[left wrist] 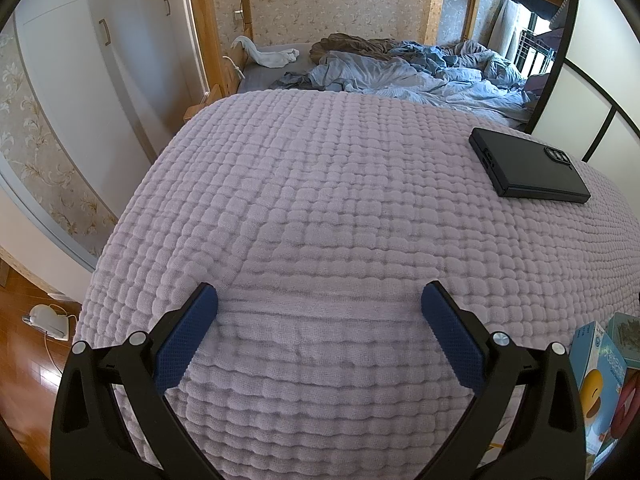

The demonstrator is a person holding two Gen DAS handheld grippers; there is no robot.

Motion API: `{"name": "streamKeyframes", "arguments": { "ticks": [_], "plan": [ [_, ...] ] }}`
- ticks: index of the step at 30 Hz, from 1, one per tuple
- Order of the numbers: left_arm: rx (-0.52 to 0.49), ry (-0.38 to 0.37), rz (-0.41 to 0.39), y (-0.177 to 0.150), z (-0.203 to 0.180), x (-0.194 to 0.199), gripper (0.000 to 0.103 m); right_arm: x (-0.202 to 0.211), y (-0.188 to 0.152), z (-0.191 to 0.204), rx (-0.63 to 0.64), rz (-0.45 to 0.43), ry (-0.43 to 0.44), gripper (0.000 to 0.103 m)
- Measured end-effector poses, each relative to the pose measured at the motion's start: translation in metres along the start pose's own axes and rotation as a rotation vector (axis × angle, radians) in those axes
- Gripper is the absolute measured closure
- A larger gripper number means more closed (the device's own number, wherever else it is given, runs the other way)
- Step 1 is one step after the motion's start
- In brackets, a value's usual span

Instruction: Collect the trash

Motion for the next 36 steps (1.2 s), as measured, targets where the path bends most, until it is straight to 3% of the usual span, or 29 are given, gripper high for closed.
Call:
{"name": "streamKeyframes", "arguments": {
  "ticks": [17, 20, 25, 30, 36],
  "plan": [
    [-0.003, -0.021, 0.01, -0.001, 0.002, 0.001, 0.001, 0.006, -0.001, -0.012, 0.007, -0.001, -0.02, 0.004],
    [0.002, -0.03, -0.037, -0.003, 0.003, 0.024, 0.001, 0.036, 0.003, -0.018, 0.034, -0.097, -0.071, 0.004],
    [-0.107, -0.012, -0.149, -0.004, -0.008, 0.073, 0.001, 0.104, 0.002, -0.013, 0.165, -0.283, -0.124, 0.004],
    [-0.176, -0.06, -0.236, -0.013, -0.032, 0.121, 0.001, 0.163, -0.004, -0.01, 0.132, -0.391, -0.04, 0.004],
    [-0.272, -0.135, -0.279, -0.031, -0.069, 0.159, 0.001, 0.214, -0.028, 0.012, 0.146, -0.432, 0.095, 0.004]
  ]
}}
Point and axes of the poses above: each gripper's, at about its wrist camera, not at the fingertips, and x roughly against the way its jaws point, z to its left, y to its top, the point moved 9 cm from there along -x, roughly the way its jaws point, and after that the axes turned 7 degrees about -y, right-handed, at the moved point
